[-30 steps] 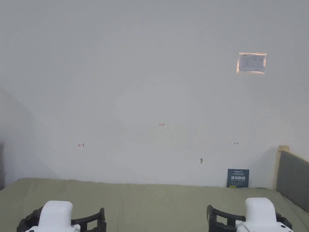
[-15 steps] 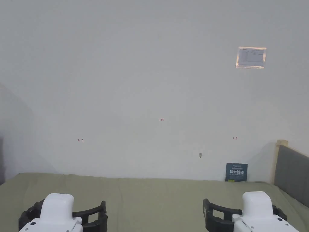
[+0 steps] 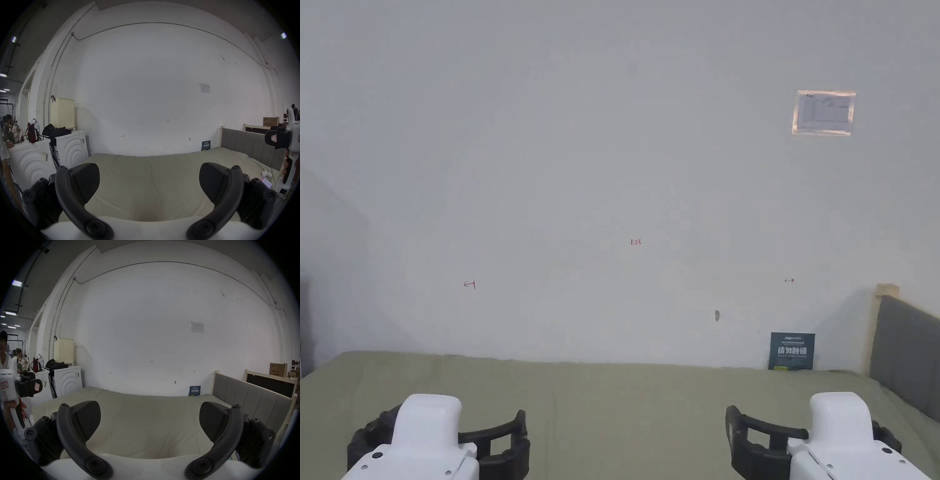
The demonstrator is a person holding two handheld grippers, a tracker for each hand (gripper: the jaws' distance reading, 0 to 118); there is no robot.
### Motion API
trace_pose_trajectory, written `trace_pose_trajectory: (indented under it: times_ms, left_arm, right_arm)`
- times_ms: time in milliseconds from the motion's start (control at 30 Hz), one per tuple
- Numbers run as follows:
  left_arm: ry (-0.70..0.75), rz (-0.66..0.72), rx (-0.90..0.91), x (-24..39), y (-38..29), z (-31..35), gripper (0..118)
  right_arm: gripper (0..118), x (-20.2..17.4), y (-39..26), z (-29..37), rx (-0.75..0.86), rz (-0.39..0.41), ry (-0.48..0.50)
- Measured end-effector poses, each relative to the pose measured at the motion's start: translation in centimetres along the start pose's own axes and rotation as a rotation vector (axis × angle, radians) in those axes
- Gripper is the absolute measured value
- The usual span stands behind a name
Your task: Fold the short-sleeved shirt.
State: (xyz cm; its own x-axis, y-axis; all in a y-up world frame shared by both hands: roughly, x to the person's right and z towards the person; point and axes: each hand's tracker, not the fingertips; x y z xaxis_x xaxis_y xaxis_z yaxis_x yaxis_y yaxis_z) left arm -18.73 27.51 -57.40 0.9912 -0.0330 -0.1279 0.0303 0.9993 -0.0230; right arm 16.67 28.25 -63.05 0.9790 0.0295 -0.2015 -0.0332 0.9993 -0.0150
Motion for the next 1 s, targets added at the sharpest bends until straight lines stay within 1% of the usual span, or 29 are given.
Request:
trace_pose_trajectory:
  times_ms: [500, 567, 633, 800, 900, 1000]
  left_arm:
    - [-0.004, 0.001, -0.003, 0.02, -0.09, -0.01, 118]
    - [-0.003, 0.002, -0.003, 0.05, -0.07, 0.02, 118]
    - [-0.004, 0.005, -0.003, 0.05, -0.06, 0.03, 118]
    - [-0.006, 0.004, -0.004, 0.11, -0.17, -0.02, 118]
    - [-0.006, 0.005, -0.004, 0.14, -0.26, -0.07, 118]
    - [-0.008, 0.009, -0.005, 0.15, -0.25, -0.05, 118]
  right_arm:
    - [118, -0.16, -0.11, -0.09, -0.011, -0.006, 0.007]
    - [118, -0.12, -0.02, -0.14, -0.023, -0.019, 0.007]
    - [118, 0.01, 0.13, -0.24, -0.051, -0.053, 0.01]
    - [118, 0.17, 0.23, -0.42, -0.081, -0.093, 0.032]
    - [118, 0.09, 0.25, -0.63, -0.114, -0.116, 0.021]
    - [118, -0.17, 0.21, -0.83, -0.131, -0.117, -0.021]
